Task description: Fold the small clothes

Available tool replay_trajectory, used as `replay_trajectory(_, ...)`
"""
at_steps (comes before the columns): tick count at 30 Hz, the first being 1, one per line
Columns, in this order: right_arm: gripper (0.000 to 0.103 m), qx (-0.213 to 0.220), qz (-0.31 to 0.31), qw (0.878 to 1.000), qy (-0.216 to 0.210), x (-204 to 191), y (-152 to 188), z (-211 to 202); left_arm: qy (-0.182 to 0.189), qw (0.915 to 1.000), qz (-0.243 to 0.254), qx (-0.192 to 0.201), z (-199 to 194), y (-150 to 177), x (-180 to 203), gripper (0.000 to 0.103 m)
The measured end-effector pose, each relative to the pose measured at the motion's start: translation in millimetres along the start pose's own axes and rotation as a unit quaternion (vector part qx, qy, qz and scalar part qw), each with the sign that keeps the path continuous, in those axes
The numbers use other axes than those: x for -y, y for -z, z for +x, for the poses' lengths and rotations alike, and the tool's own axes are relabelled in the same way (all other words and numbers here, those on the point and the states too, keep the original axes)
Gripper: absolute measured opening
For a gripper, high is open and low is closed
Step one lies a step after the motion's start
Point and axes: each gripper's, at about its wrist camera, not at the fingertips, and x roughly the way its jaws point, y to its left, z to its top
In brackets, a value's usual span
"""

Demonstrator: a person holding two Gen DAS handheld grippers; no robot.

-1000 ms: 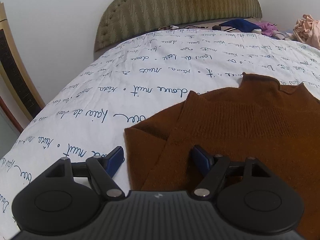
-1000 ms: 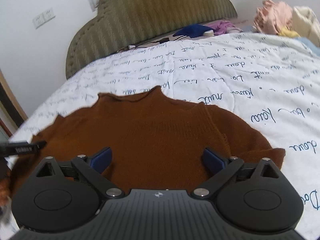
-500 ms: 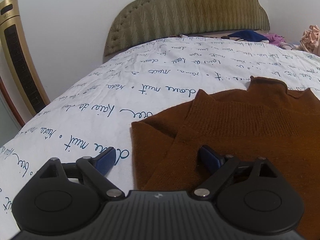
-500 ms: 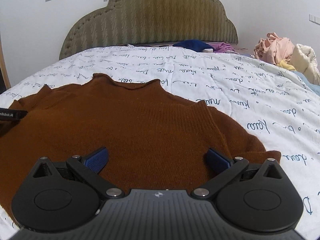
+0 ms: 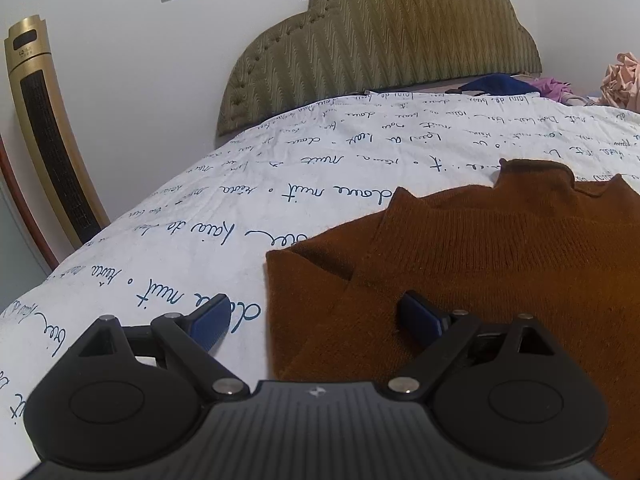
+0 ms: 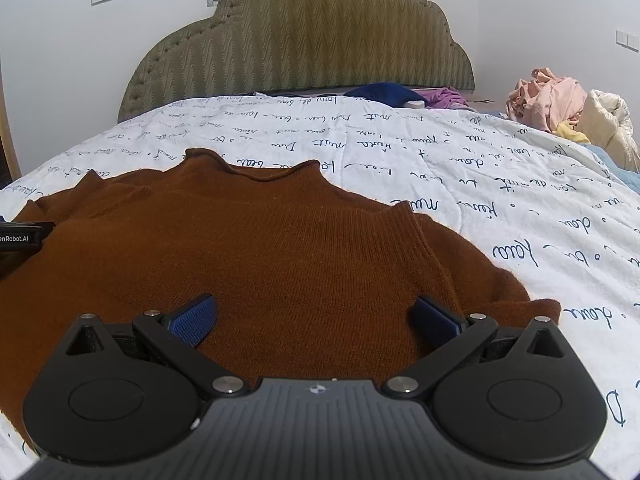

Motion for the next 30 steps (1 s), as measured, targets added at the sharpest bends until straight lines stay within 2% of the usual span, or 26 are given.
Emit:
replay_trajectory(10, 0.103, -0.001, -0.005, 1.0, 0.004, -0.8, -0.3, 0.1, 0.009, 0.9998, -0.019, -0.005, 1.0, 0.5, -6.4, 0.094)
replay_trajectory(30, 0.103, 0.0, -0.002, 1.0, 0.004, 0.2, 0.3, -1.5, 0.009, 0.9997, -0.02, -0.005, 1.1, 0.8, -6.2, 0.094)
